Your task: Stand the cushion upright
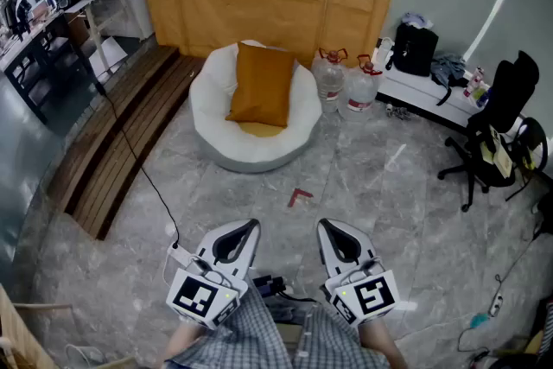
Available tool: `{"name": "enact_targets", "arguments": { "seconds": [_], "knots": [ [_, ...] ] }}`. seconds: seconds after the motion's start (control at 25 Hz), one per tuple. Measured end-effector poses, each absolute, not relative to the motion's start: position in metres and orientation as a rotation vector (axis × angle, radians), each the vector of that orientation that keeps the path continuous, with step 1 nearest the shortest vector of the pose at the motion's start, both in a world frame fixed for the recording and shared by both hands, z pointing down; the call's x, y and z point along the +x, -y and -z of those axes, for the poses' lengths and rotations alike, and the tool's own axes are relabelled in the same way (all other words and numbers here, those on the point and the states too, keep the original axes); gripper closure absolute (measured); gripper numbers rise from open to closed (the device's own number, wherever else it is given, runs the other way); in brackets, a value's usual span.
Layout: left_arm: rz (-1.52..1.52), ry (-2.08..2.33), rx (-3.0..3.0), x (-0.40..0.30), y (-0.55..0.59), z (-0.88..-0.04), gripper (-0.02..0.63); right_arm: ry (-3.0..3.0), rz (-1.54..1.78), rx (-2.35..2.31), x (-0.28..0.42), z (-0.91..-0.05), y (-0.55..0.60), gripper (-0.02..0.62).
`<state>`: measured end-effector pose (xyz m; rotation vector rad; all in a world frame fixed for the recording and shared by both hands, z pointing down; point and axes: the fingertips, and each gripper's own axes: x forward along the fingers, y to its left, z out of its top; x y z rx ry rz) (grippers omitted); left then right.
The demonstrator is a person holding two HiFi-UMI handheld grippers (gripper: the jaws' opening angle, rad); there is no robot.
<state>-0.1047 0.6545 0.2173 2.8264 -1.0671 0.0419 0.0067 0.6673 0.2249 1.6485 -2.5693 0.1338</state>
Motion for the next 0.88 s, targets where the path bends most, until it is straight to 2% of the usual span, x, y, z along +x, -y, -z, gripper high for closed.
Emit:
{"name": "enact_targets", "arguments": {
  "seconds": [0.88],
  "knots": [
    [-0.034, 1.082, 2.839, -0.087, -0.661, -0.207, 0.600, 2.576, -0.143, 1.692, 0.029, -0.216, -0.679, 0.591]
  ]
}}
